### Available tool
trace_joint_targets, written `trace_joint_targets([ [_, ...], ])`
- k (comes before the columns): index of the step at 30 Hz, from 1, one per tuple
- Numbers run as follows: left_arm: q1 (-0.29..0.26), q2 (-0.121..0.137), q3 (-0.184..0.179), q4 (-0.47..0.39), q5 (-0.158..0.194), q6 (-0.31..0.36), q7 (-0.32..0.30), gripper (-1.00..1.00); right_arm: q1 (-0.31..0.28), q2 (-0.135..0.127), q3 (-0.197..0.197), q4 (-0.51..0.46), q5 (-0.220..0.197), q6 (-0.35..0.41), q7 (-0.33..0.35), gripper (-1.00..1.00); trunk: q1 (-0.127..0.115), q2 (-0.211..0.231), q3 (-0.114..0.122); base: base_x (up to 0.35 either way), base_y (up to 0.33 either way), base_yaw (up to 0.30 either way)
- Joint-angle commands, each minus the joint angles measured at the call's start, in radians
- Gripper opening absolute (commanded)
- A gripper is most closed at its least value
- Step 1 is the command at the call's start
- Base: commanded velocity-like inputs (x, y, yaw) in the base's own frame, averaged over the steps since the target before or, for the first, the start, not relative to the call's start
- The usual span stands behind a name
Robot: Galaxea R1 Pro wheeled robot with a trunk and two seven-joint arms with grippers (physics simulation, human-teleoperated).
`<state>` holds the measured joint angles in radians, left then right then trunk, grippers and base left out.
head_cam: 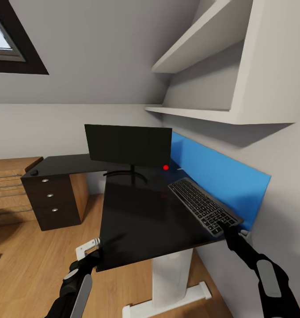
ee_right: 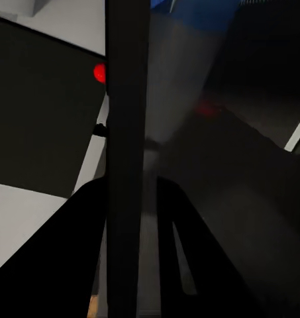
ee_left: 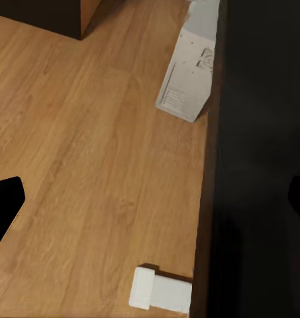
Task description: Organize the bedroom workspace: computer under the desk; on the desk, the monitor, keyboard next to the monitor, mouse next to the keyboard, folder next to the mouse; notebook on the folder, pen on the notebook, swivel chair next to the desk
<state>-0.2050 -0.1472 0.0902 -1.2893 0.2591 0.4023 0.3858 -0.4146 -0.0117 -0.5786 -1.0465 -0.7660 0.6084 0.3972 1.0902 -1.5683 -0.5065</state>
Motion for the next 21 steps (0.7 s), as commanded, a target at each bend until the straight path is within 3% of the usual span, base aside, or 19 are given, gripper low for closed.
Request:
trace_joint_targets([
  [1,-0.001,0.000,0.000,-0.001,0.011,0.003,0.005,1.00,-0.001,0.001,-0.003,-0.001,-0.004,0.008,0.002,-1.00,0.000,-0.001,-0.001,0.000,0.246,0.000],
  [9,-0.001,-0.001,0.000,0.002,0.011,0.003,0.005,1.00,-0.001,0.004,-0.001,-0.002,-0.004,0.008,0.001,-1.00,0.000,-0.001,-0.001,0.000,0.285,0.000],
  [18,-0.001,-0.001,-0.004,0.003,0.010,0.003,0.006,1.00,-0.001,0.054,-0.001,-0.027,-0.003,0.008,0.000,-1.00,0.000,-0.001,-0.001,-0.002,0.301,0.000],
  [21,-0.001,0.000,-0.015,0.004,0.010,0.003,0.007,1.00,-0.001,0.055,-0.001,-0.028,-0.003,0.008,0.000,-1.00,0.000,-0.001,-0.001,-0.052,0.301,0.000],
])
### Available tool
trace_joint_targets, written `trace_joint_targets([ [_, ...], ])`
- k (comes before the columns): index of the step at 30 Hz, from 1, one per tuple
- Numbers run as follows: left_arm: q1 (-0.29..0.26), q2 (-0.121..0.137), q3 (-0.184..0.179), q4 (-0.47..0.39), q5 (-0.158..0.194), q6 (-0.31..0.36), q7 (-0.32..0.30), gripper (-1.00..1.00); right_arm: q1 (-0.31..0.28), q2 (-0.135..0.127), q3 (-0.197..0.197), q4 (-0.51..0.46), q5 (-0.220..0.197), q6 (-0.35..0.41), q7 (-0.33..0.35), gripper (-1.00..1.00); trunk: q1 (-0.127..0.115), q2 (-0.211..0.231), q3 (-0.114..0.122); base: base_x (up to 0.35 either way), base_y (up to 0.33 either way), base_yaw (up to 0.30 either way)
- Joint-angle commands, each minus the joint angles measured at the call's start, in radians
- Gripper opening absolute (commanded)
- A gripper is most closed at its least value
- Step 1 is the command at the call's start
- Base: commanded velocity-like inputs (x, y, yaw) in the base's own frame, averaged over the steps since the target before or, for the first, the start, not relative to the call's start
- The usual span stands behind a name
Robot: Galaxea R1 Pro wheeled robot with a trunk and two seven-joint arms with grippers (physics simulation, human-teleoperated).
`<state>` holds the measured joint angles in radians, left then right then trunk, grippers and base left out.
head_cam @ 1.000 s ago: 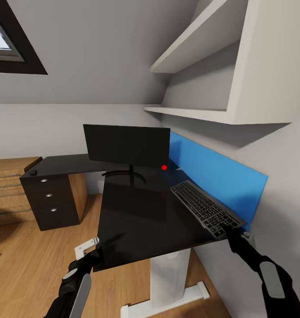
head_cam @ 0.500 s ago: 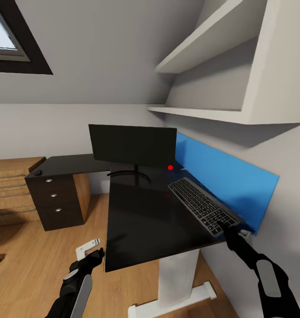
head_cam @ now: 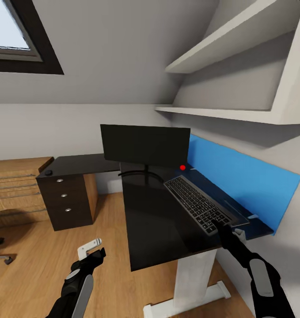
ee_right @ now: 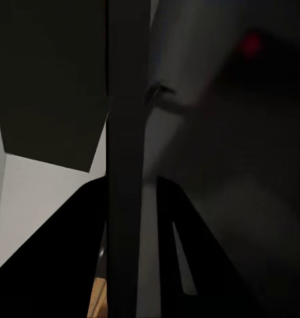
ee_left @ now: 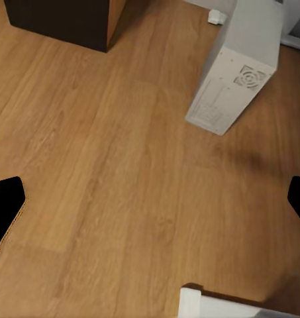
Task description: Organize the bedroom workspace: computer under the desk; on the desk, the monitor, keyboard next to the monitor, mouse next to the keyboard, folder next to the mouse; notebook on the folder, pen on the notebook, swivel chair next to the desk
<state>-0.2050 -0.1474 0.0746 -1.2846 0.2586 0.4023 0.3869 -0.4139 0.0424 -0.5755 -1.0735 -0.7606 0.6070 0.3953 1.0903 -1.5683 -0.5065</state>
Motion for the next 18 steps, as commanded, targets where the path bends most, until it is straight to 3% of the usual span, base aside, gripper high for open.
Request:
trace_joint_targets([
  [1,-0.001,0.000,-0.002,-0.001,0.010,0.003,0.006,1.00,-0.002,0.002,-0.005,-0.001,-0.008,0.010,0.001,-1.00,0.000,-0.001,-0.001,-0.093,0.301,0.000],
  [9,-0.001,0.000,-0.011,0.008,0.010,0.003,0.007,1.00,-0.001,0.006,-0.004,-0.002,-0.004,0.010,0.000,-1.00,0.000,-0.001,-0.001,-0.124,0.301,0.000],
  [14,-0.001,0.000,-0.012,0.009,0.010,0.003,0.007,1.00,-0.001,0.027,-0.002,-0.002,0.024,0.010,-0.002,-1.00,0.000,-0.001,-0.001,-0.148,0.291,0.000],
  [18,-0.001,0.000,-0.013,0.011,0.010,0.003,0.007,1.00,0.000,0.077,0.013,-0.001,0.036,0.009,-0.005,-1.00,0.000,-0.001,-0.001,-0.129,0.206,0.000],
])
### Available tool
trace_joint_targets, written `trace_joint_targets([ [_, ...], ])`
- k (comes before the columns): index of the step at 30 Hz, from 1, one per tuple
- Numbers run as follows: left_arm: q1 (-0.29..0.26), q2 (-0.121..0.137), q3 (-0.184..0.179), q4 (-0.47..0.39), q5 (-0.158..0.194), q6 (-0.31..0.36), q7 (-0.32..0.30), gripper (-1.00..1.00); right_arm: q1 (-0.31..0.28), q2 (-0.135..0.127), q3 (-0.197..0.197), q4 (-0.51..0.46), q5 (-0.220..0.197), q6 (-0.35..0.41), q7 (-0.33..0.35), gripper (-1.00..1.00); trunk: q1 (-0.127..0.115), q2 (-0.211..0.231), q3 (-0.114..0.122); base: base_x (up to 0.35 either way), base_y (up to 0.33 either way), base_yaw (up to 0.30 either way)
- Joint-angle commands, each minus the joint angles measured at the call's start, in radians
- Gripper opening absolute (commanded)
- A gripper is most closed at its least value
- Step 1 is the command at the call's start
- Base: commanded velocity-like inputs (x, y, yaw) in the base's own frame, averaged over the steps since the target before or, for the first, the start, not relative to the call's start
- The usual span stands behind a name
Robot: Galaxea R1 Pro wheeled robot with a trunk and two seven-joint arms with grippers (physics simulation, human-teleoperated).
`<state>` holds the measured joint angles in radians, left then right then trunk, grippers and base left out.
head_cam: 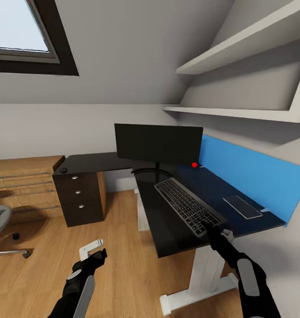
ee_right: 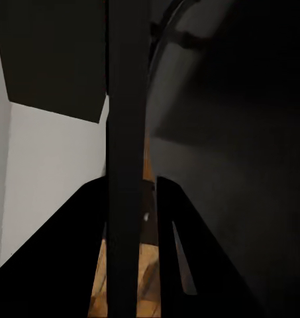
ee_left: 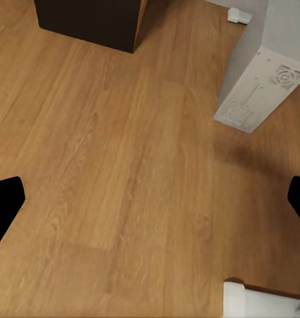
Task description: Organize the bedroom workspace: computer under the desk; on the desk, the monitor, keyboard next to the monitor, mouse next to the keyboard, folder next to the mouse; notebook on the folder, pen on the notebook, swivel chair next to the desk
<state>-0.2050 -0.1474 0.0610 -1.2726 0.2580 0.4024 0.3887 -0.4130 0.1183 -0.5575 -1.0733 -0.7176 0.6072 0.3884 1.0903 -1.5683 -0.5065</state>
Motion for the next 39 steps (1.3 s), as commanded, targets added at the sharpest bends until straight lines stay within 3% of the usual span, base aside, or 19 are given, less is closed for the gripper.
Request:
trace_joint_targets([
  [1,-0.001,-0.001,0.000,0.001,0.010,0.003,0.005,1.00,-0.002,0.013,0.002,0.000,-0.007,0.009,0.001,-1.00,0.000,-0.001,-0.001,-0.060,0.085,0.000],
  [4,-0.001,0.000,-0.009,0.011,0.010,0.004,0.006,1.00,-0.002,0.038,0.040,0.005,-0.008,0.006,-0.006,-1.00,0.000,-0.001,-0.001,-0.027,0.039,0.000],
  [6,-0.001,0.000,-0.024,0.017,0.010,0.003,0.007,1.00,-0.002,0.055,0.100,0.006,-0.012,-0.011,-0.034,-1.00,0.000,-0.001,-0.001,-0.010,0.015,0.000],
  [9,-0.001,-0.001,-0.039,0.019,0.009,0.003,0.007,1.00,-0.004,0.056,0.212,0.008,-0.039,-0.101,-0.132,-1.00,0.000,-0.001,-0.001,-0.004,0.005,0.000],
  [10,-0.001,-0.001,-0.041,0.019,0.009,0.003,0.008,1.00,-0.004,0.056,0.234,0.008,-0.049,-0.126,-0.153,-1.00,0.000,-0.001,-0.001,-0.002,0.002,0.000],
  [13,-0.001,0.000,-0.064,0.020,0.008,0.003,0.008,1.00,-0.007,0.056,0.373,0.008,-0.146,-0.315,-0.276,-1.00,0.000,-0.001,-0.001,0.000,0.001,0.000],
  [16,-0.001,0.000,-0.079,0.020,0.009,0.003,0.009,1.00,-0.008,0.056,0.506,0.010,-0.277,-0.487,-0.348,-1.00,0.000,-0.001,-0.001,0.073,0.064,0.000],
  [17,-0.001,0.001,-0.082,0.024,0.010,0.004,0.008,1.00,-0.008,0.056,0.564,0.033,-0.342,-0.540,-0.363,-1.00,0.000,-0.001,-0.001,0.193,0.172,0.000],
  [19,-0.001,0.001,-0.083,0.033,0.010,0.004,0.007,1.00,-0.008,0.056,0.589,0.073,-0.375,-0.561,-0.367,-1.00,0.000,-0.001,-0.001,0.213,0.198,0.000],
  [23,-0.001,0.002,-0.084,0.041,0.009,0.003,0.007,1.00,-0.007,0.056,0.601,0.099,-0.395,-0.574,-0.368,-1.00,0.000,-0.001,-0.001,0.228,0.234,0.000],
  [39,-0.001,0.002,-0.085,0.042,0.008,0.004,0.008,1.00,-0.006,0.056,0.605,0.100,-0.398,-0.574,-0.359,-1.00,0.000,-0.001,-0.001,0.206,0.224,0.000],
])
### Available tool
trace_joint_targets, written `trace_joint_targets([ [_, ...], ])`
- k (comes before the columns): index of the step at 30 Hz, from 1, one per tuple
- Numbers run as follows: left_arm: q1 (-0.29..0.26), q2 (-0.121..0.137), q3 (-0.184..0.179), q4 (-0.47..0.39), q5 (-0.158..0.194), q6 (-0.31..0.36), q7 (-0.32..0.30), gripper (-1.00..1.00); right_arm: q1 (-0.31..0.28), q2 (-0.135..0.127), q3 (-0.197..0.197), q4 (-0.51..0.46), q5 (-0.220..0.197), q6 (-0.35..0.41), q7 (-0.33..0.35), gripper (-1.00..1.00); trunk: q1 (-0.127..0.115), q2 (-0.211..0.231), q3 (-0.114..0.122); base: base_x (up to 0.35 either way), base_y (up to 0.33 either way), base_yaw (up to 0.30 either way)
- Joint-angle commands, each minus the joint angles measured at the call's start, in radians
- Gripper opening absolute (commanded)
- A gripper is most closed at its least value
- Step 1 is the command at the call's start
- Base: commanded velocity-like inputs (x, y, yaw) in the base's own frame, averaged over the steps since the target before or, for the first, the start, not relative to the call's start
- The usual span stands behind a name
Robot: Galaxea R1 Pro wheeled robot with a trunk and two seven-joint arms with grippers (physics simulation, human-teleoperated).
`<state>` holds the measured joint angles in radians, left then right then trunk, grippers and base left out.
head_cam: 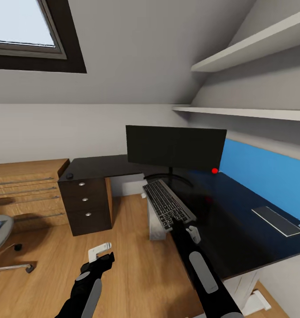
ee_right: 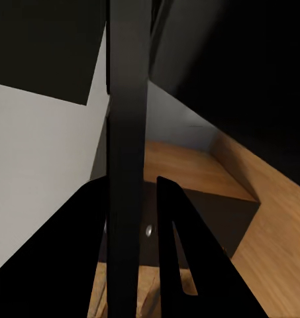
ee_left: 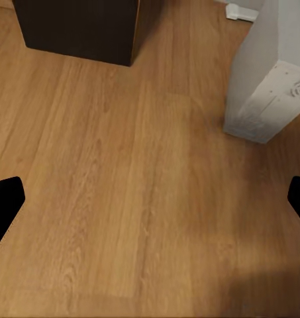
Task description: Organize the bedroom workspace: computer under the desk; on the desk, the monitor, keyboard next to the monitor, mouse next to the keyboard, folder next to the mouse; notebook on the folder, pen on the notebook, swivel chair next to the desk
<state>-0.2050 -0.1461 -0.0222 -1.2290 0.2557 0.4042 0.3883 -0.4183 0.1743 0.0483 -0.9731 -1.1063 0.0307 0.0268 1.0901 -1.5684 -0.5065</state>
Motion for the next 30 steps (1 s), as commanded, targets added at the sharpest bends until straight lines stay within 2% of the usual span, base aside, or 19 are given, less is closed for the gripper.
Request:
trace_joint_targets([
  [1,-0.001,0.000,-0.002,-0.001,0.010,0.002,0.009,1.00,0.000,0.000,-0.001,0.000,-0.009,0.003,0.010,-1.00,0.000,-0.001,-0.001,0.030,0.029,0.000],
  [8,-0.001,-0.001,-0.004,-0.001,0.008,0.001,0.009,1.00,0.002,0.000,0.000,-0.001,-0.008,-0.014,0.066,-1.00,0.000,-0.001,0.002,0.008,0.008,0.026],
  [15,-0.001,-0.001,-0.005,-0.001,0.007,0.001,0.009,1.00,0.003,0.000,0.004,0.002,-0.009,-0.035,0.077,-1.00,0.000,-0.001,0.012,0.017,0.014,0.103],
  [30,-0.001,-0.002,-0.005,0.000,0.007,0.001,0.007,1.00,0.003,0.000,0.006,0.008,-0.009,-0.028,0.071,-1.00,-0.004,0.006,0.031,0.224,0.192,0.086],
])
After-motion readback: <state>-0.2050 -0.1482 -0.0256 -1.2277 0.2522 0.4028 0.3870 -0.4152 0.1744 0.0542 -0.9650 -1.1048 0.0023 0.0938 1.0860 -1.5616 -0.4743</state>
